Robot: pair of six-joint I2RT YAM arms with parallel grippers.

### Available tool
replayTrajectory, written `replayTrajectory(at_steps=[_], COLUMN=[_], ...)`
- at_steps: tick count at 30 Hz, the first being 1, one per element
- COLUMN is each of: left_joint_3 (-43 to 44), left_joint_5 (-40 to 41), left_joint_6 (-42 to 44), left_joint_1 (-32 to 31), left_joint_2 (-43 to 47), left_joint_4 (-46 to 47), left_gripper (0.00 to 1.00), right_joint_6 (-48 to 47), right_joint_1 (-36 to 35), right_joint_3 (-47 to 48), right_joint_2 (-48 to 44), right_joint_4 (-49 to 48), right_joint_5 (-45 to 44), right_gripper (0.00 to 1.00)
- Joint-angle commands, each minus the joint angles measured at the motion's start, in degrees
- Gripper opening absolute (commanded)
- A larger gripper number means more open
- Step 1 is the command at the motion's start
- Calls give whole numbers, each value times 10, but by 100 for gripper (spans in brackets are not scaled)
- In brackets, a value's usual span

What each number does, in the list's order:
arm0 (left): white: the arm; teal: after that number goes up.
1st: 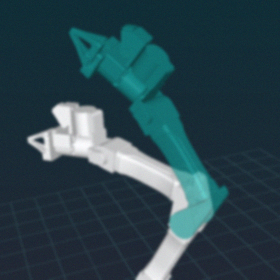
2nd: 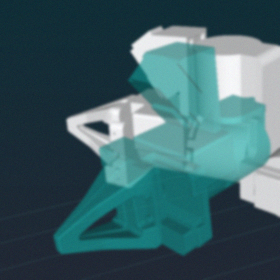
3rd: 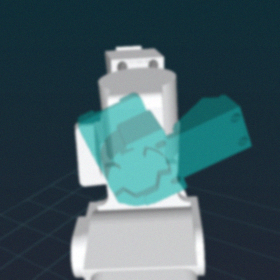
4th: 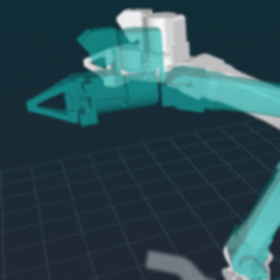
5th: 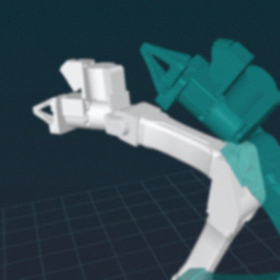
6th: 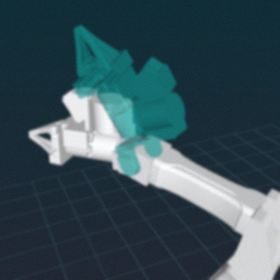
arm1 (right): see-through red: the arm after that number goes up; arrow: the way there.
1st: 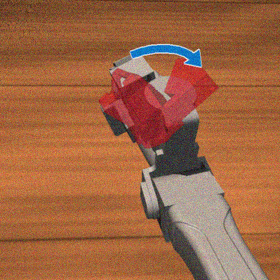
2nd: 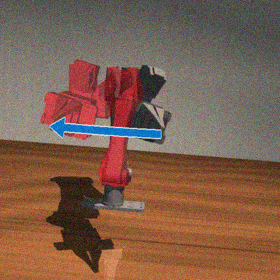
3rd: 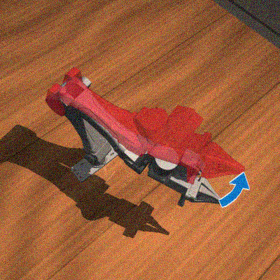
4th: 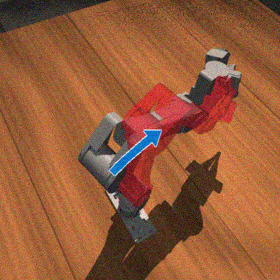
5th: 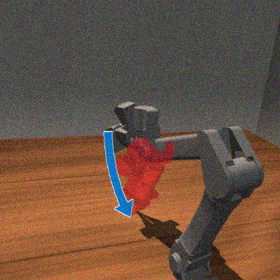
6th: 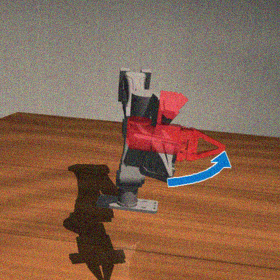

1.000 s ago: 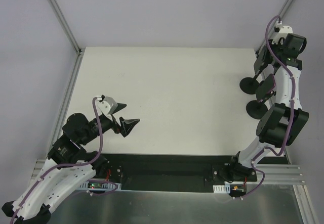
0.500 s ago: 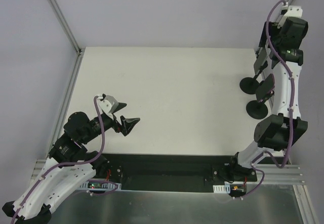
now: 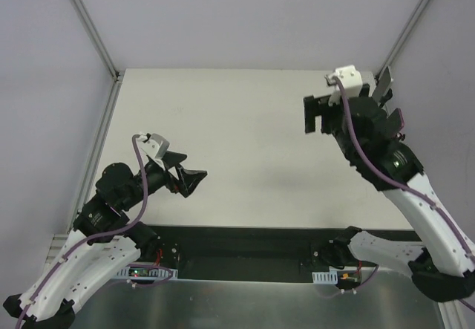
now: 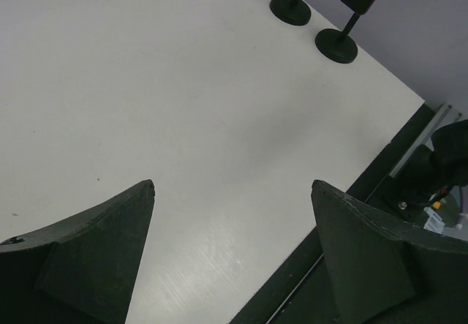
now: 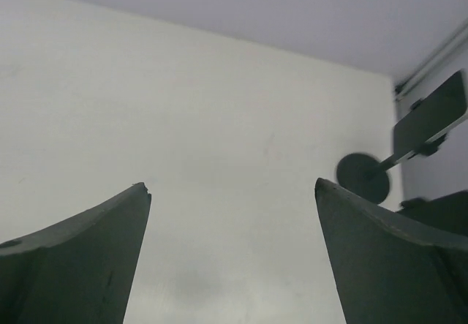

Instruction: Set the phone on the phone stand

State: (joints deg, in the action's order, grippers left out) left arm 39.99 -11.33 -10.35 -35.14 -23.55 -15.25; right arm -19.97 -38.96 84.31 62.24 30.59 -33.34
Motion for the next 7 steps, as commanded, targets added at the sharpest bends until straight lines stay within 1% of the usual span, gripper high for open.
replayTrajectory(at_steps=[1,2,4,5,7], left_joint_3=[37,55,76,103,139], left_joint_5=[-3,-1,3,5,9], left_joint_6=[-99,-115,-129,-135,-134], left_joint_1=[4,5,5,5,4], left_joint_2=[-7,-7,-6,-6,-11], left_joint_4=[39,41,49,50,50], left_gripper=[87,87,88,89,90], right_joint_6=[179,184,180,175,162], right_joint_1=[-13,-13,-14,-13,-14], right_joint_3=[-109,-150,-184,-180,-150], right_joint_2=[-144,-199,-260,-308,-344], right_joint_4=[15,15,14,23,52], right_joint_5=[164,184,180,160,131], right_gripper=[96,96,96,96,96])
